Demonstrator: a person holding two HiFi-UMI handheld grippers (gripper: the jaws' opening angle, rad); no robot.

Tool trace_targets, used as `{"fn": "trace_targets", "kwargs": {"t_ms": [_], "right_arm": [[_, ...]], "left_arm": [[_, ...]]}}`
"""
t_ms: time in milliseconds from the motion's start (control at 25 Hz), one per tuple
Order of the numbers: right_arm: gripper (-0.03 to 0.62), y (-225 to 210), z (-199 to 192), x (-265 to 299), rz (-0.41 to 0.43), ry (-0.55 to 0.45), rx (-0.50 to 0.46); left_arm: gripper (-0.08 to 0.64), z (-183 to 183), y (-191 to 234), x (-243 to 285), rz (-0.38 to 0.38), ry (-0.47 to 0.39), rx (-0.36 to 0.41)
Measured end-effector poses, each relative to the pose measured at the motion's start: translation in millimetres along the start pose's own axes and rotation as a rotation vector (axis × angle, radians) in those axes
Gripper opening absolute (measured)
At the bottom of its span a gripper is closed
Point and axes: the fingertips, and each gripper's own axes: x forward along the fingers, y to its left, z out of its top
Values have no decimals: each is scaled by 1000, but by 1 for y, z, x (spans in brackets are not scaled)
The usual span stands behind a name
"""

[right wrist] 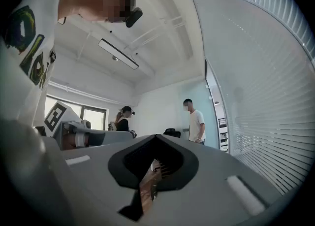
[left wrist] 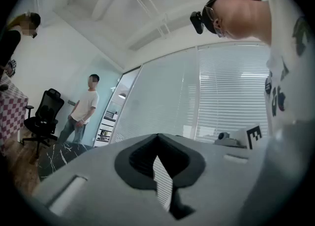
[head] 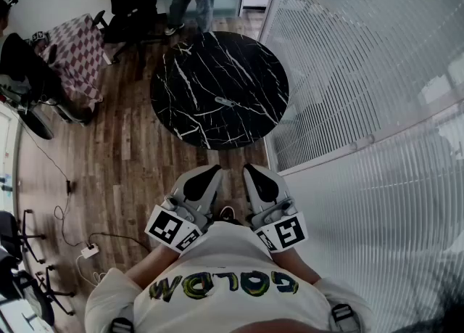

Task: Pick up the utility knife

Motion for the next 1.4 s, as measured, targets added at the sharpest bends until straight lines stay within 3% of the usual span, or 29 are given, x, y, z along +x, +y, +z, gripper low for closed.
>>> {"fn": "trace_targets", "kwargs": {"t_ms": [840,1120,1400], "right_arm": [[2,-40,-2,-34,1,3,19],[2,-55,-15,-3,-3,24,21],[2,-69,-28,65,16,43,12]], "left_arm": [[3,-27,-31,33,27,28,-7],[3,-30,3,50,34,27,-21],[3,-22,68,71,41,19,-37]]}}
